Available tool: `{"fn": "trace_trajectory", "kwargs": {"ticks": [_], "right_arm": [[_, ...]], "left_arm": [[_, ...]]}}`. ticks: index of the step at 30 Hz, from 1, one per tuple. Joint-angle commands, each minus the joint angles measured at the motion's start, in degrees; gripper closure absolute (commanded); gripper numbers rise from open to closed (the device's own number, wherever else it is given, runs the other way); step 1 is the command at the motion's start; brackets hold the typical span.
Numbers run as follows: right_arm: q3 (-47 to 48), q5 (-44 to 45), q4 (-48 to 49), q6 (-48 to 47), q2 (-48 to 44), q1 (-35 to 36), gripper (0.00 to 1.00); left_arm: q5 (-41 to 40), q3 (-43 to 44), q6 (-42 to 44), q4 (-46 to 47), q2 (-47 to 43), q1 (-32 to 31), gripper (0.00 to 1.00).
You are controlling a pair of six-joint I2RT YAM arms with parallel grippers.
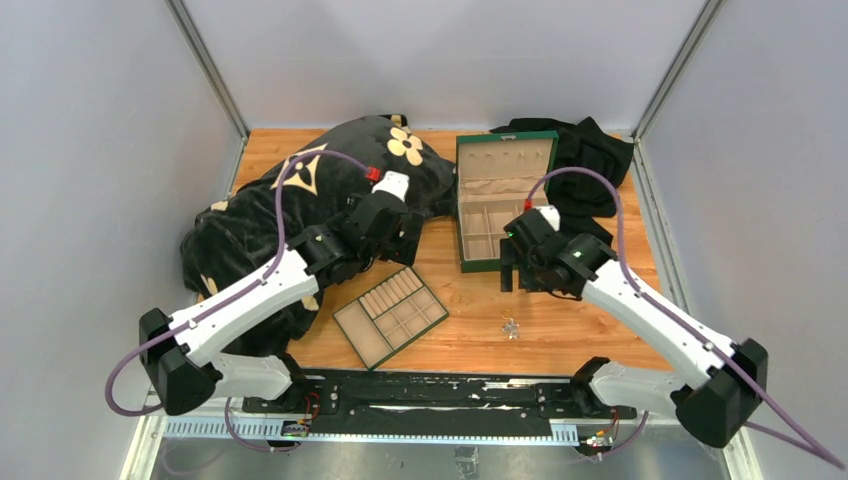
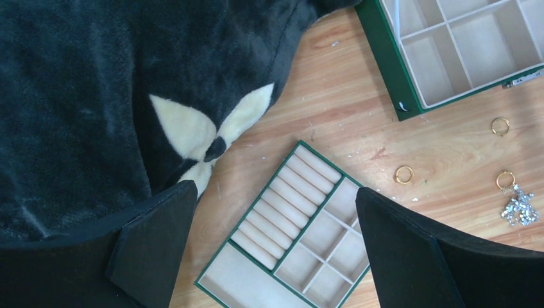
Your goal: Organize the mixed jewelry
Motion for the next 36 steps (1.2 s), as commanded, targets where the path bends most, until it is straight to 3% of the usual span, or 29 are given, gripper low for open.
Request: {"fn": "trace_trajectory", "kwargs": {"ticks": [1, 3, 6, 8, 9, 11, 12, 17, 23, 36], "right_arm": [[-3.1, -2.0, -3.0, 1.9, 4.4, 5.1, 0.07], [-7.0, -3.3, 1.1, 1.5, 3.3, 7.5, 0.04], [-13.3, -6.0, 7.1, 2.7, 0.3, 8.3, 0.24], [-16.4, -7.4, 9.1, 3.4, -0.6, 8.3, 0.32], [-17.6, -8.1, 9.6, 3.9, -0.6, 8.3, 0.35], [-19.9, -9.3, 10.5, 4.8, -0.4, 8.5, 0.52], [-20.7, -9.9, 11.0, 5.3, -0.3, 8.6, 0.54], [-21.7, -10.2, 12.5, 5.6, -0.1, 8.9, 0.46], [-22.2, -8.3, 15.1, 4.3, 0.8, 8.9, 0.52], [-24.5, -7.5, 20.6, 2.4, 4.2, 9.1, 0.39]], "left_arm": [[-3.2, -4.0, 0.0, 5.7, -4.2, -0.4, 0.00], [-3.3, -6.0, 0.7, 8.1, -5.3, -0.4, 0.00], [-1.6, -3.4, 2.7, 4.2, -3.1, -0.4, 0.00], [-2.1, -1.7, 2.2, 1.6, -1.7, -0.4, 0.00], [-1.7, -1.7, 2.3, 2.3, -1.6, -0.4, 0.00], [0.3, -2.9, 2.9, 4.5, -2.5, -0.4, 0.00], [1.1, -3.1, 3.2, 5.0, -2.6, -0.4, 0.00], [2.4, -2.3, 3.6, 4.9, -1.4, -0.4, 0.00], [3.7, -2.6, 3.3, 5.5, -0.8, -0.4, 0.00], [4.0, -3.2, 3.1, 5.5, -0.5, -0.4, 0.00]]}}
